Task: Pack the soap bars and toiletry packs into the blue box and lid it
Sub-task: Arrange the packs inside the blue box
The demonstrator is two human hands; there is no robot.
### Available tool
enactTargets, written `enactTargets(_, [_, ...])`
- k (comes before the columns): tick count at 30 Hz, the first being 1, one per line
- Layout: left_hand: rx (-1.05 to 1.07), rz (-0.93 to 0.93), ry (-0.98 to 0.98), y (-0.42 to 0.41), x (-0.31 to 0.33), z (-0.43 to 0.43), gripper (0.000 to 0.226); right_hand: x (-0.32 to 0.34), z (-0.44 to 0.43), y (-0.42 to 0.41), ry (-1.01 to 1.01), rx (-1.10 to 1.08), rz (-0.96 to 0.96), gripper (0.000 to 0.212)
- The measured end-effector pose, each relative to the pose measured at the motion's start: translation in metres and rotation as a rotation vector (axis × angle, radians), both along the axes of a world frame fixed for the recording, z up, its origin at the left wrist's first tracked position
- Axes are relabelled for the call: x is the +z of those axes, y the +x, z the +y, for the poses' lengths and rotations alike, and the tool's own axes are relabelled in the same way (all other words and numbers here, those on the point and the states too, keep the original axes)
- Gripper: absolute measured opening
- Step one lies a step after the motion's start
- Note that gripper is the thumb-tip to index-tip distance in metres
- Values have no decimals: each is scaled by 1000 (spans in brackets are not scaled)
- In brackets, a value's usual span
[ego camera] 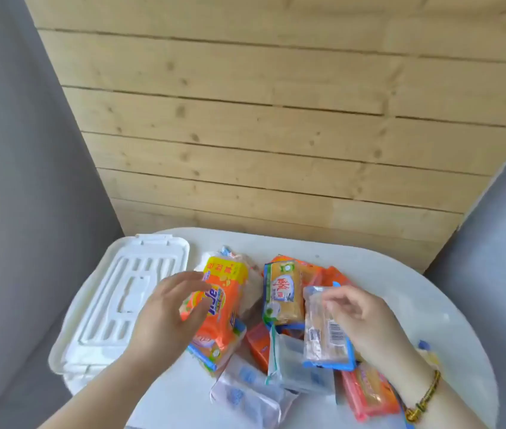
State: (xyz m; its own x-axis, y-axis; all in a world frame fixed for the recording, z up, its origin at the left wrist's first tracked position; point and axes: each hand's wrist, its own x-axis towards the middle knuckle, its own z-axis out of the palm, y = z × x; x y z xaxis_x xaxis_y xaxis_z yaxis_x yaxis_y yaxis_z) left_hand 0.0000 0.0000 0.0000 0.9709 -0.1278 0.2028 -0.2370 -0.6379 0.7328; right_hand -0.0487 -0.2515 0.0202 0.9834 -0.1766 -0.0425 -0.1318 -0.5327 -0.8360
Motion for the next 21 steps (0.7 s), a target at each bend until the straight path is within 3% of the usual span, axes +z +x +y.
enactTargets(3, [24, -110, -24, 2, -31, 0, 31, -31, 6, 7, -21, 11, -63, 37])
enactTargets(10, [-76, -277, -112, 8, -80, 8, 24, -77, 16, 6, -295, 116, -233, 22])
enactTargets(14, [-74, -267, -144, 6, -88, 4, 20, -83, 16, -1, -328, 120, -222, 17])
enactTargets(21, [24, -281, -85, -17, -98, 16, 51, -74, 29, 3, -377, 46, -156, 13])
